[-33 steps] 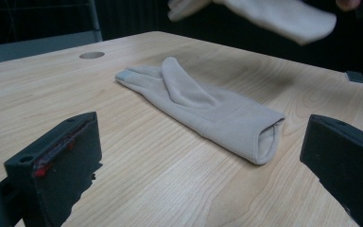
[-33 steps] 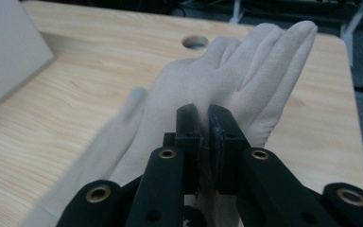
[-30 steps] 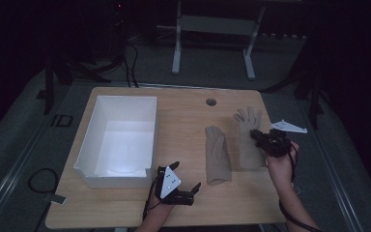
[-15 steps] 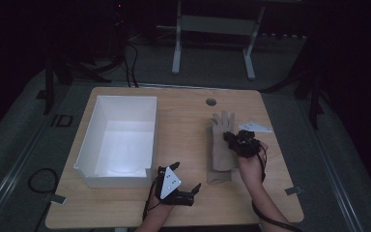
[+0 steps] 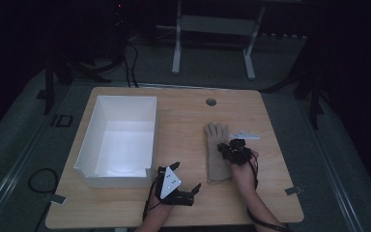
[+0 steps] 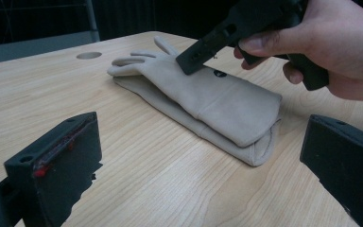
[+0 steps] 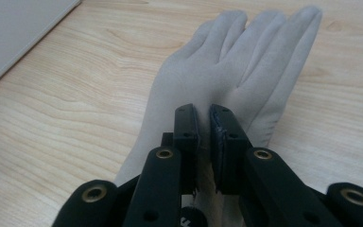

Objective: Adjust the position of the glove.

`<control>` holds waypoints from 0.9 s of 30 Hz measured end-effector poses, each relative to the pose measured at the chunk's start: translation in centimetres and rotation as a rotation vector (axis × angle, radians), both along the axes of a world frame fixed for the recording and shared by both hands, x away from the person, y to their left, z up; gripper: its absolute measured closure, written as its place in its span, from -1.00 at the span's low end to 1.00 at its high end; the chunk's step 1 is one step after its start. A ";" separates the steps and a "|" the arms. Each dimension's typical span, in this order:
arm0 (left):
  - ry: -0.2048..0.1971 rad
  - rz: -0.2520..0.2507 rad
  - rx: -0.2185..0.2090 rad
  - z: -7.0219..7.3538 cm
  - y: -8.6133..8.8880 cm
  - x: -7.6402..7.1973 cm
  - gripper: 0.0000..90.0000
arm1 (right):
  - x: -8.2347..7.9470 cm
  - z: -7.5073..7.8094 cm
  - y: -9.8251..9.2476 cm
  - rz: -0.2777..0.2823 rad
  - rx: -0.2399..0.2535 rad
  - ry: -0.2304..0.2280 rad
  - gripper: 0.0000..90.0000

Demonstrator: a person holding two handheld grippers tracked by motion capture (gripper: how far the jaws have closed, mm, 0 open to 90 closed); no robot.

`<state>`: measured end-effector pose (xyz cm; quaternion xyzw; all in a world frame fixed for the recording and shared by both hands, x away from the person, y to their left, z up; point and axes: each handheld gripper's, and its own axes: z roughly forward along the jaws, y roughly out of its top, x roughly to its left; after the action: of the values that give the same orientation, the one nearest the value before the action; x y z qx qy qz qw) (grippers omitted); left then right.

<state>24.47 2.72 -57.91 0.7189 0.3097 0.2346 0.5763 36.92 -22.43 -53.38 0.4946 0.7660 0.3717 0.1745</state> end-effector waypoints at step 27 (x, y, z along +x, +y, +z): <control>0.045 -0.093 -0.029 0.0 -0.1 0.5 -0.89 | -0.6 2.2 -2.7 0.054 0.024 -0.055 -0.34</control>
<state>24.98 2.65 -57.88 0.7293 0.2921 0.1869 0.5898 36.27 -25.18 -51.17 0.4653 0.7695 0.3991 0.1792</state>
